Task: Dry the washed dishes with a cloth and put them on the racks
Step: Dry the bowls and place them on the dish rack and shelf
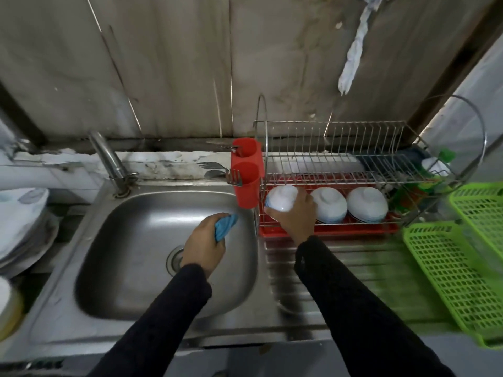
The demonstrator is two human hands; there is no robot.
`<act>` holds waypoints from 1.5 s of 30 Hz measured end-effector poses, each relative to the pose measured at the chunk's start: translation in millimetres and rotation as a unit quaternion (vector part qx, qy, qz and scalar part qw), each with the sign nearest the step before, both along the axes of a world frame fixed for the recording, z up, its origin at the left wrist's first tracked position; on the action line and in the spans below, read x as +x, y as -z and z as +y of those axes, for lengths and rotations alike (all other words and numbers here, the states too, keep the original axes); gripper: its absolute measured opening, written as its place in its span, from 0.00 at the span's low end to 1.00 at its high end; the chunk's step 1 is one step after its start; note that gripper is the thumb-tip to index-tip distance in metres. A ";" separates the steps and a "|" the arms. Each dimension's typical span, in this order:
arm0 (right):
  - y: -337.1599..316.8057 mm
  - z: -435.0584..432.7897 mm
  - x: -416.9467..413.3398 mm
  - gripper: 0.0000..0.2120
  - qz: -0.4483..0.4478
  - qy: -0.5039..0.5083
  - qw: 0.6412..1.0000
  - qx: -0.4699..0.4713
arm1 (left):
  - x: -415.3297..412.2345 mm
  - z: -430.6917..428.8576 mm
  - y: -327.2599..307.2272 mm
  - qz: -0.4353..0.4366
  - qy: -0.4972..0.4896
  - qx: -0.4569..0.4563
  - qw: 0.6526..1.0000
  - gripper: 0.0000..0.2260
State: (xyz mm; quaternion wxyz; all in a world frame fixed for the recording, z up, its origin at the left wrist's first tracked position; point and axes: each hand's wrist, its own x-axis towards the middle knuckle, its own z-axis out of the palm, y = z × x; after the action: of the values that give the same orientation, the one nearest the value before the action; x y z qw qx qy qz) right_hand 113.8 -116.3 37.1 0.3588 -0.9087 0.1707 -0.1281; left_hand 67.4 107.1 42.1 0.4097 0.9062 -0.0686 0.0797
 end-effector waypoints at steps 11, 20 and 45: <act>7.7 -1.9 5.4 0.47 0.024 -0.071 0.994 -0.076 | 8.6 -0.1 4.1 -0.004 -0.020 0.023 1.000 0.20; 9.9 22.1 -45.6 0.34 -0.022 -0.110 0.989 -0.099 | -14.2 6.4 11.8 -0.019 -0.048 0.005 0.999 0.22; 13.1 336.1 -115.3 0.27 -0.043 -0.265 0.957 -0.108 | -113.0 289.3 4.6 -0.034 -0.163 -0.017 0.986 0.24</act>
State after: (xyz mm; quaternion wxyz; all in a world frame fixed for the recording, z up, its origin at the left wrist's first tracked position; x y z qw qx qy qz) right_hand -1.5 219.8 23.9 0.2868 -0.9482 -0.1069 -0.0846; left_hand -45.6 396.5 37.4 0.4037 0.8951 0.0675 0.1770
